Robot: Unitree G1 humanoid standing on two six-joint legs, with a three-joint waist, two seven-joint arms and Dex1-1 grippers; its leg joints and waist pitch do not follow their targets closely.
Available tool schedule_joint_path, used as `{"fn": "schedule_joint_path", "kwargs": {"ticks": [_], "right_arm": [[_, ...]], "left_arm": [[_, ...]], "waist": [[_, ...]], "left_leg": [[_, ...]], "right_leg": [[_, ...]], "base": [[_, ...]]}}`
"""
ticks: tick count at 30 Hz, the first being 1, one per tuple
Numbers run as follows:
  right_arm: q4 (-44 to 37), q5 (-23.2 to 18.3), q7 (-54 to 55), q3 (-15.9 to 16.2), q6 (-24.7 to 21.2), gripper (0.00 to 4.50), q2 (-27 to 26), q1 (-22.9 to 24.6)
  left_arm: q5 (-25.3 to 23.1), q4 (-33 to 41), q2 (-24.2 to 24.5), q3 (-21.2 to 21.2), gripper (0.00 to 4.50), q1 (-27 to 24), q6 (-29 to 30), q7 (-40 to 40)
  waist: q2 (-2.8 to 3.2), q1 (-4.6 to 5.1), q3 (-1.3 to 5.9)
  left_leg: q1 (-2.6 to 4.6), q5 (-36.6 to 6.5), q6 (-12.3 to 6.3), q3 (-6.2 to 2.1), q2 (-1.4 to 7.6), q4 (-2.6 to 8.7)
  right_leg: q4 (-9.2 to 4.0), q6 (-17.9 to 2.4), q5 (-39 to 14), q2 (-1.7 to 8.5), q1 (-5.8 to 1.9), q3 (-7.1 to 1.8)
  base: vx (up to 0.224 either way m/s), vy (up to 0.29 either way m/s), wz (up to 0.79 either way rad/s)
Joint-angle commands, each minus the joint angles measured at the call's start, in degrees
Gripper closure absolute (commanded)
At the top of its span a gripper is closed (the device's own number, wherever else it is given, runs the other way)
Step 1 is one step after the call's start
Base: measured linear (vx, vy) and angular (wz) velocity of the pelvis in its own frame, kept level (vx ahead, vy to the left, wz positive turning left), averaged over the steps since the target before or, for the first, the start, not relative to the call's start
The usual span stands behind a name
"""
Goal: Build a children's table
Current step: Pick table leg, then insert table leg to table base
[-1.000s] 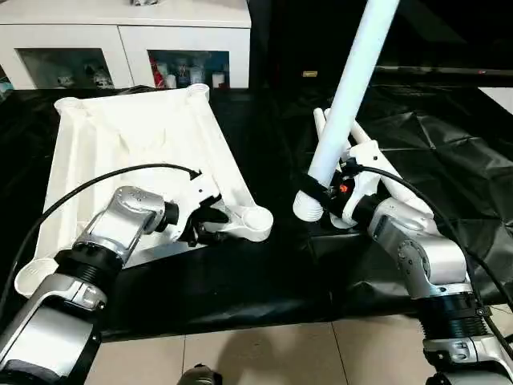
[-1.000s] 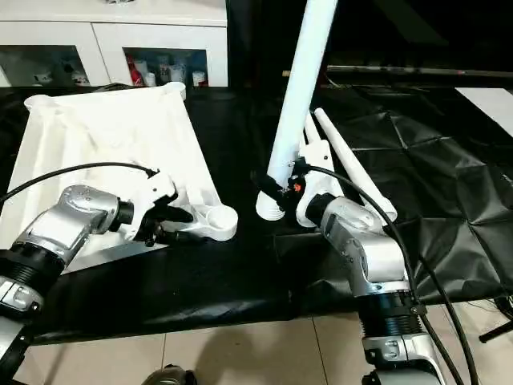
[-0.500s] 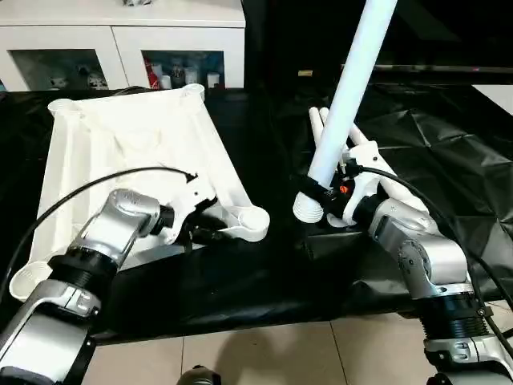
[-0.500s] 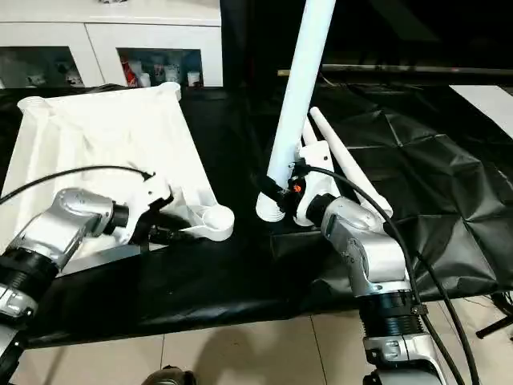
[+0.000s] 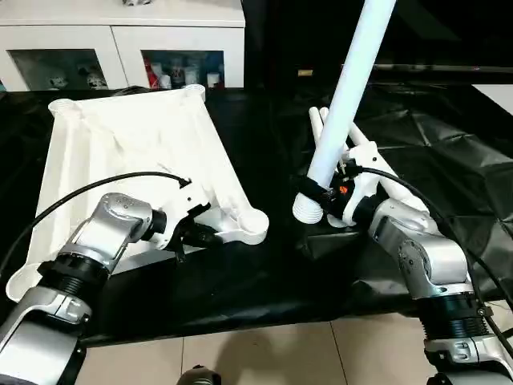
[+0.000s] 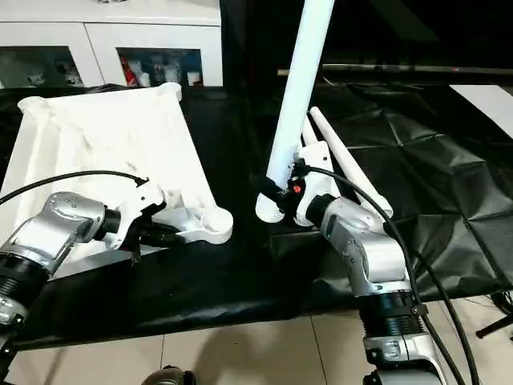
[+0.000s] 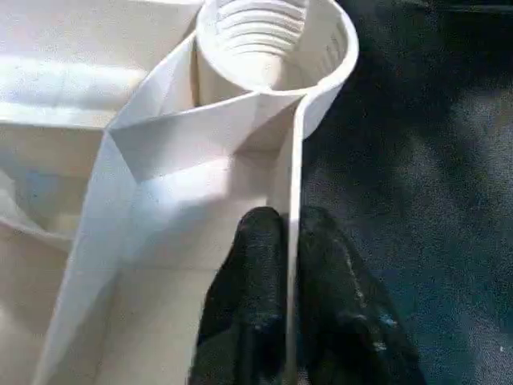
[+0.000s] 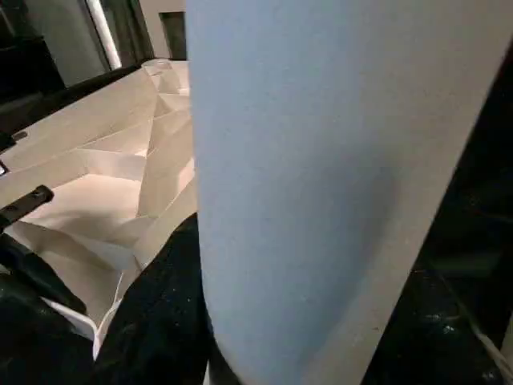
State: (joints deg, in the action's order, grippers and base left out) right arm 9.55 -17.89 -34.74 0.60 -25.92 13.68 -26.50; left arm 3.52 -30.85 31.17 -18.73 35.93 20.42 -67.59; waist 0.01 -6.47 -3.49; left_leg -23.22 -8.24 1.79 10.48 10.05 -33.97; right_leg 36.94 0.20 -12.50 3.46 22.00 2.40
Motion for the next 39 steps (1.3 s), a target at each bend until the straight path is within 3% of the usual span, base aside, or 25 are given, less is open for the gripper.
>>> {"fn": "schedule_joint_path", "kwargs": {"ticks": [1,12,14,16,17,18,21,23,30,38,39], "right_arm": [[-1.2,-0.4,-0.4,0.5,-0.4,2.59,0.3,0.1],[1.4,-3.8,-5.2,0.9,-4.0,2.59,-0.8,-2.0],[4.7,-2.9,-5.8,1.5,-2.3,2.59,-1.7,-3.6],[7.0,-2.6,-6.1,1.7,-1.5,2.59,-2.6,-5.1],[7.4,-2.8,-6.2,1.8,-1.5,2.59,-2.8,-5.6],[7.8,-2.7,-6.3,2.0,-1.4,2.59,-3.1,-6.1],[8.6,-2.4,-6.7,2.6,-1.1,2.59,-3.3,-6.9],[10.8,-1.2,-7.2,3.1,0.2,2.59,-3.6,-7.8],[14.4,-0.1,-7.9,3.9,1.6,2.59,-3.6,-8.8],[19.2,0.8,-7.8,3.4,4.7,2.59,-4.1,-9.8],[19.7,0.8,-7.7,3.2,5.0,2.59,-4.3,-9.9]], "left_arm": [[0.2,1.7,0.0,0.7,4.44,-0.5,0.3,-0.3],[1.7,6.0,-3.5,1.5,4.50,-2.8,0.8,2.6],[1.8,7.4,-5.3,0.9,4.50,-3.1,0.8,3.5],[1.6,8.3,-6.8,0.3,4.50,-3.3,1.0,4.2],[1.5,8.5,-7.3,0.3,4.50,-3.3,1.1,4.5],[1.4,8.5,-7.7,0.2,4.50,-3.3,1.2,4.7],[1.2,8.3,-8.4,0.0,4.50,-3.2,1.2,5.3],[1.0,8.5,-8.8,0.4,4.50,-3.4,1.1,6.0],[0.9,8.6,-9.2,2.0,4.50,-3.7,1.3,7.6],[2.3,9.6,-9.6,3.8,4.50,-5.1,0.9,8.5],[2.4,9.7,-9.6,3.8,4.50,-5.3,0.9,8.4]], "waist": [[0.60,0.06,3.91],[0.56,0.08,3.84],[0.55,0.12,3.83],[0.02,0.07,3.81],[0.24,0.02,3.75],[-0.24,0.02,3.72],[0.07,-0.24,3.80],[-0.27,-0.23,3.79],[-0.38,-0.29,3.77],[-0.36,0.00,3.78],[-0.13,-0.05,3.82]], "left_leg": [[2.51,-19.7,4.49,-1.65,3.39,4.69],[2.54,-20.2,4.19,-1.60,3.50,4.66],[2.45,-19.9,4.33,-1.66,3.48,4.65],[2.36,-19.1,3.89,-1.49,3.41,4.60],[2.50,-19.1,3.74,-1.51,3.49,4.53],[2.52,-19.0,3.58,-1.43,3.50,4.57],[2.48,-18.0,3.49,-1.48,3.56,4.69],[2.35,-17.4,3.42,-1.35,3.45,4.67],[2.22,-17.2,3.12,-1.36,3.44,4.66],[2.14,-16.5,2.38,-1.32,3.39,4.56],[2.17,-16.6,2.43,-1.37,3.45,4.54]], "right_leg": [[-5.07,-11.8,-11.8,5.38,-0.95,-2.75],[-5.27,-11.9,-13.0,5.49,-0.89,-2.81],[-5.27,-12.2,-13.0,5.52,-0.87,-2.75],[-5.42,-12.2,-13.4,5.55,-1.03,-2.81],[-5.49,-12.0,-14.2,5.67,-0.82,-2.84],[-5.59,-11.8,-14.7,5.59,-0.84,-2.81],[-5.36,-11.1,-14.0,5.45,-0.83,-2.76],[-5.38,-10.9,-13.6,5.45,-0.86,-2.76],[-5.54,-10.4,-15.1,5.58,-0.93,-2.77],[-5.52,-10.7,-15.0,5.54,-0.95,-2.76],[-5.49,-10.8,-14.9,5.62,-0.92,-2.77]], "base": [[0.000,0.000,0.00],[0.000,0.000,0.00],[0.000,0.000,0.00],[0.000,0.000,0.00],[0.000,0.000,0.00],[0.000,0.000,0.00],[0.000,0.000,0.00],[0.000,0.000,0.00],[0.000,0.000,0.00],[0.000,0.000,0.00],[0.000,0.000,0.00]]}}
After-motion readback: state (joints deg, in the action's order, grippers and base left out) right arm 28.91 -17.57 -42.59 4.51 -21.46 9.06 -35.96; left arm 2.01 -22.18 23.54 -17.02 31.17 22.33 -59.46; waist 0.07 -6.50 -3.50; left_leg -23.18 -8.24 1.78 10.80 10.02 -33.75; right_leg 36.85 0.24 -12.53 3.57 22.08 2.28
